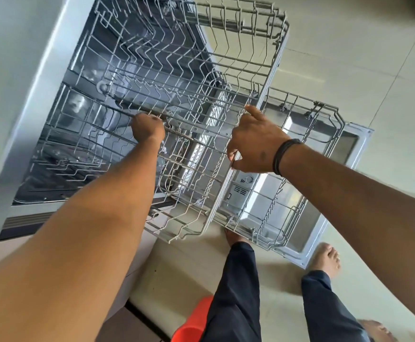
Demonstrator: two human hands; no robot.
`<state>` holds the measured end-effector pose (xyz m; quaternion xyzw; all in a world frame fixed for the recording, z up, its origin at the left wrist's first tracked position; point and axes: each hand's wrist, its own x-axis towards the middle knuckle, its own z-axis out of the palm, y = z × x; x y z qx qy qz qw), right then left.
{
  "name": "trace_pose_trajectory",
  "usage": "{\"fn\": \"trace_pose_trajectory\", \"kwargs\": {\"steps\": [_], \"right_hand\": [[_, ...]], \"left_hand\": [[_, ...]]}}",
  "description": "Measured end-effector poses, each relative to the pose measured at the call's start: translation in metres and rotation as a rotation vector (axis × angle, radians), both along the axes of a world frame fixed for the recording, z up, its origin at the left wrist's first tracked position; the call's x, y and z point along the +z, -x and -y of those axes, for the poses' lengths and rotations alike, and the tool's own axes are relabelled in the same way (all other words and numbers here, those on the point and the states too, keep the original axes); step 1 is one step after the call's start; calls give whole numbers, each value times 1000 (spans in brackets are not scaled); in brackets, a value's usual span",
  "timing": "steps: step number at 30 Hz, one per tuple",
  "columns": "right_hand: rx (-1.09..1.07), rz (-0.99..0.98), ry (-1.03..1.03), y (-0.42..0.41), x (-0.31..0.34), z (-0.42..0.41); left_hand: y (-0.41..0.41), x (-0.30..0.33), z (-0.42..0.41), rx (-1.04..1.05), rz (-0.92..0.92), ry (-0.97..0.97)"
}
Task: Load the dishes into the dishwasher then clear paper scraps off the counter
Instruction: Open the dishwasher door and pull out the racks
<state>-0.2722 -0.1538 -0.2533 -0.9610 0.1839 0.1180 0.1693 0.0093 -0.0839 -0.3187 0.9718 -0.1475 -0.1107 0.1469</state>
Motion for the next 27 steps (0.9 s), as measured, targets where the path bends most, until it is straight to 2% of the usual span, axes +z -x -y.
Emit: {"fn": "trace_pose_trajectory", "kwargs": {"steps": [10, 21, 27], "right_hand": [[1, -26, 15, 63, 2, 1], [-2, -54, 7, 117, -1, 1], [-16, -43, -7, 125, -1, -1]], "left_hand": [[61, -13, -8, -67, 22, 84], [121, -15, -11, -40, -24, 161], [134, -13, -11, -79, 15, 87]]}}
